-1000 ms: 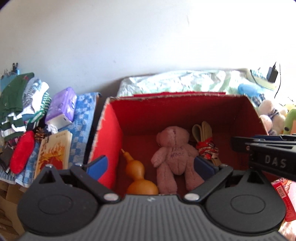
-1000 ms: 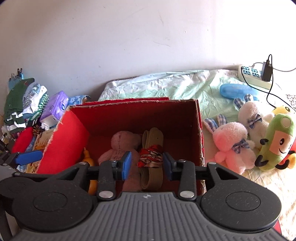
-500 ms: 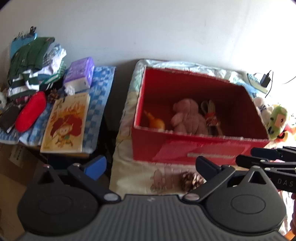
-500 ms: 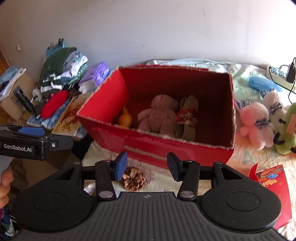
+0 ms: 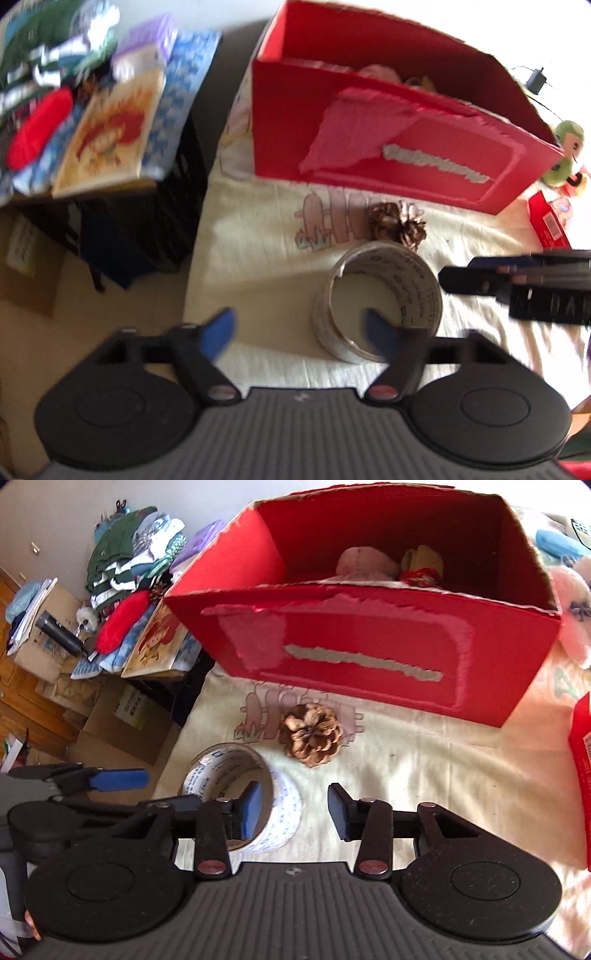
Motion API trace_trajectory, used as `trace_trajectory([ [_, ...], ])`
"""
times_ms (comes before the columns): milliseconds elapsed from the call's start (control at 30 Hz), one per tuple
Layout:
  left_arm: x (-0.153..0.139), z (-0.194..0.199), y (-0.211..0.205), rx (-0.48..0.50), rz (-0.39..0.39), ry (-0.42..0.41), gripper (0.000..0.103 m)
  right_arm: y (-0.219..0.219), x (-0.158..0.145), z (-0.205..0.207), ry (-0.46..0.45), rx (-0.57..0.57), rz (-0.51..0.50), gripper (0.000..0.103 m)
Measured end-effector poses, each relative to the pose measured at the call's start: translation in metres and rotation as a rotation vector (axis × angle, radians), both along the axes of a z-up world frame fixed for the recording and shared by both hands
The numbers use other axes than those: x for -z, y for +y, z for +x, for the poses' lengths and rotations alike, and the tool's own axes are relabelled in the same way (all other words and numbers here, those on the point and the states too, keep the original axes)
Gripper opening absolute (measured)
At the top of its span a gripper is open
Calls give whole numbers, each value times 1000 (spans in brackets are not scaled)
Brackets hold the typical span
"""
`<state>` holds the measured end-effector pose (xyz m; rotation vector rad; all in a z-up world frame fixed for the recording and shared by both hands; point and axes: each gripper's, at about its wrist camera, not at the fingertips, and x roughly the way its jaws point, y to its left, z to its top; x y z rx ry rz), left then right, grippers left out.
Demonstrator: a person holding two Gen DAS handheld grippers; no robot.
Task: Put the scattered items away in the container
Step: 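Grasp the clear tape roll by its rim with the right gripper and lift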
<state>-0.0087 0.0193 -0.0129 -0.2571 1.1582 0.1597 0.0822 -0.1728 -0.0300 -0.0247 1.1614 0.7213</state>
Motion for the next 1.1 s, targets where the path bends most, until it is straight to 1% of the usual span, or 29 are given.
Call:
trace_trajectory([
  [100,5,3,0,0,-14,-3,77,9,3,-5,-16,-19,-22,40],
  [167,10,6,-1,-3,-21,11,78,12,6,-6,-31,-17,-50,36],
  [267,20,11,4,-2,-68,49,77,13,11,-5,-32,-1,-66,35],
  [333,25,12,5,5,-85,57,69,14,15,-3,-12,9,-61,35],
  [367,28,13,4,11,-82,61,67,14,17,-2,-8,11,-64,34],
  [433,32,15,1,22,-69,72,56,16,21,-2,7,15,-66,34],
  [467,33,16,0,29,-74,73,53,17,23,-2,16,16,-65,33],
  [500,34,17,0,36,-87,71,46,18,24,-1,23,15,-65,32],
  [533,34,17,-1,44,-100,64,37,19,25,-1,28,14,-63,29],
  [567,33,17,-3,54,-106,57,30,20,25,-1,38,12,-60,25],
  [600,32,17,-5,66,-107,50,22,20,25,0,48,9,-55,22],
  [633,30,17,-7,76,-101,43,22,20,24,1,59,7,-53,16],
  [733,25,17,-15,118,-69,15,22,18,21,0,62,0,-73,16],
  [833,15,15,-25,170,-27,-14,22,11,16,0,79,11,-70,15],
  [900,2,13,-36,230,24,-54,22,4,8,-2,73,18,-63,14],
  [967,-10,12,-46,286,58,-89,22,-5,-2,-3,69,33,-54,14],
  [1100,-38,19,-60,372,75,-167,22,-24,-30,-6,20,59,-57,14],
])
